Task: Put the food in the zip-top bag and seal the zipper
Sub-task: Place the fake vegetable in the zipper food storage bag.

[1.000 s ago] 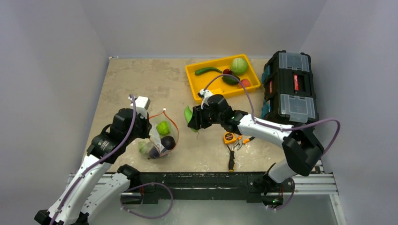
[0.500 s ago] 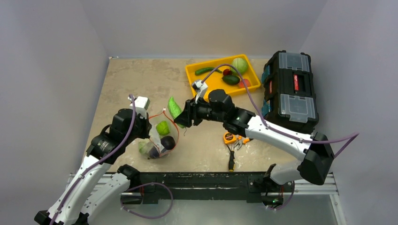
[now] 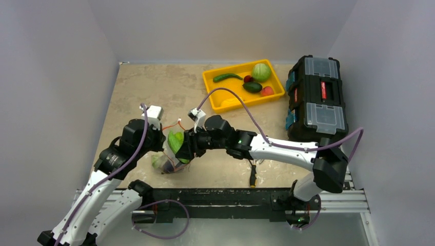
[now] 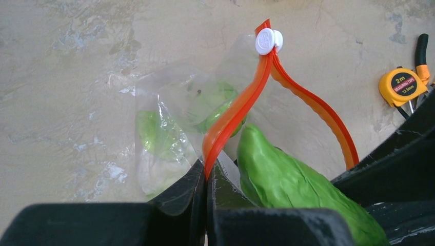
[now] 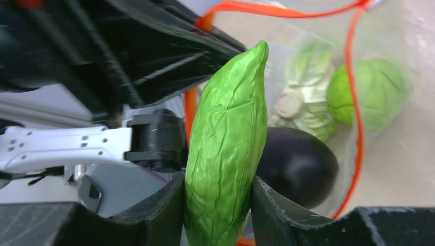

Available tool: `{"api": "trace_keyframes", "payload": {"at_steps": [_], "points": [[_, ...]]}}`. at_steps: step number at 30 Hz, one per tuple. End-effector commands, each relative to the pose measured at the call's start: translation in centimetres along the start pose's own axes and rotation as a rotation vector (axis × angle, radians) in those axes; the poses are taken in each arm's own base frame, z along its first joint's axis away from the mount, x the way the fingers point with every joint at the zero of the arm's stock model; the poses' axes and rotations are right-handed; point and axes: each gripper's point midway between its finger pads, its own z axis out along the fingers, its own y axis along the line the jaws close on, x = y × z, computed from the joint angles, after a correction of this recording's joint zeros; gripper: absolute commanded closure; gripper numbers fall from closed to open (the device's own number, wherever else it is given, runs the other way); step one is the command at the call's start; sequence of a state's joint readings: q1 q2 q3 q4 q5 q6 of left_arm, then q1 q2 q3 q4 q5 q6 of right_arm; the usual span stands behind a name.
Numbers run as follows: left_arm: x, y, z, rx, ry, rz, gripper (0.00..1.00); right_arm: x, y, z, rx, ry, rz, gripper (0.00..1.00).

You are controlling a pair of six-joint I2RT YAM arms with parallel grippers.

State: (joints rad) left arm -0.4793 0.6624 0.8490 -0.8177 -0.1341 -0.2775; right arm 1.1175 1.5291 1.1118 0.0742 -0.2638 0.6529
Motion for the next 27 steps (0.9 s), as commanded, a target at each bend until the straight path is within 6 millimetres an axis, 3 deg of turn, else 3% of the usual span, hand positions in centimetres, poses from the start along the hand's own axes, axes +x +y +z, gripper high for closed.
{"api": "trace_keyframes", "payload": {"at_steps": [1,13,21,27], "points": [[-1.9,-0.5,-0.9,0.022,-0.066,-0.019,1.0,-3.5,0.1,-0.4,0.087,-0.117,0.045,1.0],[-2.2,-0.7,-1.5,0.041,-0.096,-0.022,1.0,-4.9,-1.5,1.7,0.174,-0.18,0.163,0.97],[-2.5,-1.2,-2.0,0.075,-0.127,-0.021,1.0,-6.1,-2.8,2.7,0.238,-0.228,0.154,0.76],[-2.7,-1.5,-2.2,0.098,-0.139,-0.017,1.0,-5.4,-2.9,4.5,0.217,-0.186,0.153,0.63]]}}
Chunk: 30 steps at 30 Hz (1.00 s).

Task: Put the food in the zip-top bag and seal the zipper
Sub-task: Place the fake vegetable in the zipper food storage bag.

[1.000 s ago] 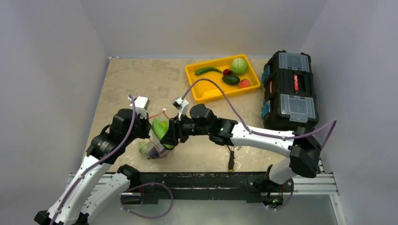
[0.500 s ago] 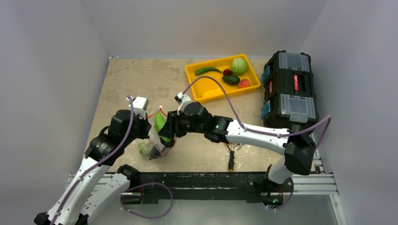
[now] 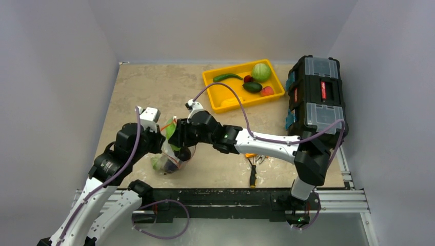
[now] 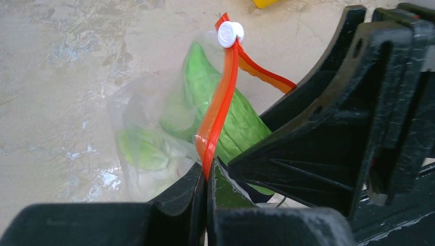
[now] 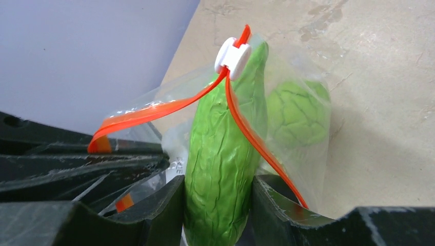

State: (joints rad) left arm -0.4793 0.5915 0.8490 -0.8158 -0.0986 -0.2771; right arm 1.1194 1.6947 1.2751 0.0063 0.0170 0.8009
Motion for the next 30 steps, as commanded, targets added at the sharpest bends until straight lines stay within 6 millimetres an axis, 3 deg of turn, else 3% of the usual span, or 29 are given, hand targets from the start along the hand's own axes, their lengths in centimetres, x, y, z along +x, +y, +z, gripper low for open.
{"api": "trace_keyframes", "payload": {"at_steps": [1,11,17,21,26,30], "points": [[-2.1,-1.0,-0.7,0.049,-0.082,-0.009,1.0,-1.6,1.9,0.6,-0.043,-0.041,0.005,0.6],[-2.5,-0.9,-1.3,0.051,-0.118,-0.01,1.0,-1.3,1.6,0.5,-0.049,-0.036,-0.031,0.35],[-2.5,-0.8,-1.3,0.045,-0.12,-0.011,1.0,-1.7,1.8,-0.1,-0.058,-0.053,-0.046,0.33],[-2.6,-0.7,-1.3,0.041,-0.123,-0.011,1.0,-1.7,2.0,-0.7,-0.075,-0.06,-0.057,0.4],[-2.6,-0.6,-1.3,0.036,-0.124,-0.012,1.0,-0.9,1.3,-0.6,-0.073,-0.05,-0.056,0.66],[-2.5,-0.6,-1.3,0.037,-0.122,-0.011,1.0,0.7,0.3,0.0,-0.064,-0.006,-0.064,0.71]]}}
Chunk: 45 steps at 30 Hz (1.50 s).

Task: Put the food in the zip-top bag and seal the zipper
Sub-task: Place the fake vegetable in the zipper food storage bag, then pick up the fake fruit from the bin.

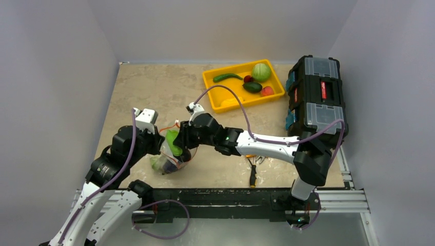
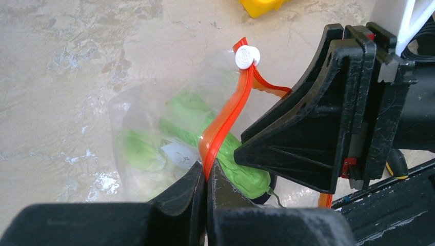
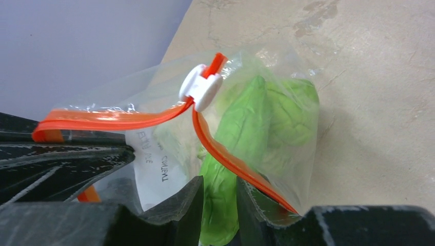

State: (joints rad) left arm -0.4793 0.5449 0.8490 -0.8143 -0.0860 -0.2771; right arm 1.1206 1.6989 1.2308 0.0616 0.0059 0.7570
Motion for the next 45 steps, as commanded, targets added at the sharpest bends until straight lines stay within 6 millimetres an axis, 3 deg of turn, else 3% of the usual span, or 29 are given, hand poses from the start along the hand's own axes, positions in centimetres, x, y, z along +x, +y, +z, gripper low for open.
{"api": "trace_keyframes", "payload": {"at_steps": [1,5,9,15,20,27,32,39,42,45], "points": [[-2.1,-0.4,-0.3,0.013,-0.078,-0.007,1.0,0.3,0.9,-0.1,-0.055,0.008,-0.019,0.73],[-2.1,-0.4,-0.3,0.014,-0.077,-0.006,1.0,1.8,2.2,0.6,-0.112,0.052,-0.022,0.78],[-2.1,-0.4,-0.3,0.012,-0.077,-0.006,1.0,2.1,3.7,1.1,-0.155,0.067,-0.026,0.8],[-2.1,-0.4,-0.4,0.012,-0.081,-0.008,1.0,3.0,3.3,1.9,-0.15,0.09,-0.016,0.8],[-2.1,-0.3,-0.4,0.01,-0.08,-0.008,1.0,1.1,3.3,0.7,-0.1,0.04,-0.054,0.8],[-2.0,-0.3,-0.2,0.007,-0.073,-0.006,1.0,-5.0,4.2,-3.8,-0.033,-0.145,-0.166,0.73],[-2.0,-0.3,-0.2,0.007,-0.07,-0.005,1.0,-7.8,2.6,-6.7,0.076,-0.246,-0.236,0.67],[-1.9,-0.2,-0.1,0.002,-0.065,-0.006,1.0,-11.7,-1.4,-9.9,0.199,-0.346,-0.245,0.65],[-1.9,-0.2,-0.2,0.002,-0.065,-0.006,1.0,-13.9,-4.9,-11.3,0.284,-0.395,-0.21,0.62],[-1.9,-0.2,-0.1,0.002,-0.065,-0.007,1.0,-16.5,-10.8,-12.9,0.45,-0.457,-0.147,0.56]]}}
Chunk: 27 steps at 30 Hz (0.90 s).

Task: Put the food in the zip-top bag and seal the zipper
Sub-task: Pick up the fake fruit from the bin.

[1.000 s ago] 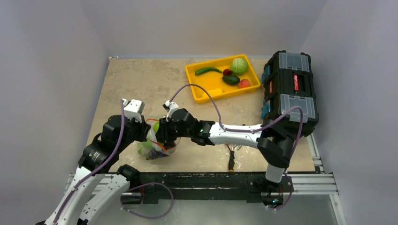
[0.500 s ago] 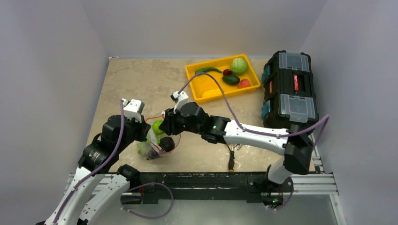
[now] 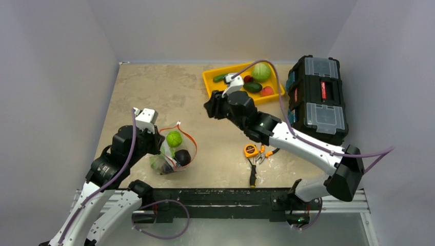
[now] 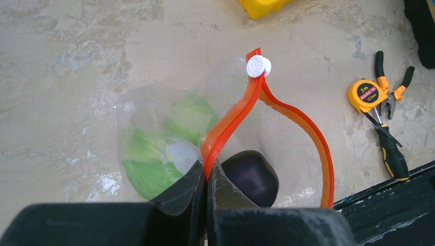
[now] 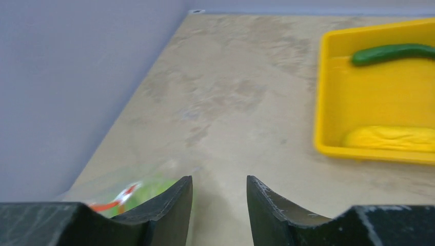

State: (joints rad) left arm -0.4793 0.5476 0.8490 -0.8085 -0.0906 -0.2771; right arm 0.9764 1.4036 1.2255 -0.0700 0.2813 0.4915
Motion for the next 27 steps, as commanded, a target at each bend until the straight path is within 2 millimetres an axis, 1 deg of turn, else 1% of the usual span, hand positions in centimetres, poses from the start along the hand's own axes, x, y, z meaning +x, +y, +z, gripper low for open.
{"api": "trace_keyframes", "payload": {"at_steps": [1,5,7,10,12,14,16,19,21,23,26,27], "points": [[-1.8,-0.3,-0.2,0.004,-0.06,-0.006,1.0,-2.9,-9.1,0.2,0.273,-0.079,0.015,0.55],[-1.8,-0.2,-0.2,0.003,-0.058,-0.005,1.0,-4.4,-17.4,1.0,0.532,-0.08,0.01,0.53],[-1.8,-0.2,-0.2,0.003,-0.059,-0.005,1.0,-5.1,-20.9,1.4,0.642,-0.069,-0.022,0.49],[-1.7,-0.3,-0.1,0.006,-0.055,-0.003,1.0,-5.7,-25.6,2.2,0.794,-0.021,-0.092,0.42],[-1.7,-0.3,0.0,0.008,-0.05,-0.001,1.0,-5.8,-28.3,2.6,0.874,0.02,-0.135,0.4],[-1.7,-0.4,0.0,0.012,-0.048,-0.001,1.0,-5.8,-30.5,3.0,0.93,0.067,-0.18,0.4],[-1.7,-0.5,0.1,0.015,-0.044,0.002,1.0,-5.4,-32.4,3.5,0.978,0.122,-0.223,0.37],[-1.6,-0.6,0.1,0.02,-0.042,0.003,1.0,-4.8,-34.7,4.2,1.036,0.193,-0.292,0.3],[-1.6,-0.6,0.2,0.022,-0.039,0.003,1.0,-4.2,-36.2,4.5,1.072,0.248,-0.329,0.28],[-1.6,-0.7,0.3,0.024,-0.034,0.005,1.0,-3.7,-37.5,4.5,1.105,0.302,-0.368,0.27],[-1.5,-0.7,0.4,0.025,-0.029,0.007,1.0,-3.1,-38.9,4.9,1.13,0.356,-0.421,0.23],[-1.5,-0.7,0.4,0.026,-0.028,0.007,1.0,-3.3,-39.1,5.0,1.134,0.36,-0.433,0.21]]}}
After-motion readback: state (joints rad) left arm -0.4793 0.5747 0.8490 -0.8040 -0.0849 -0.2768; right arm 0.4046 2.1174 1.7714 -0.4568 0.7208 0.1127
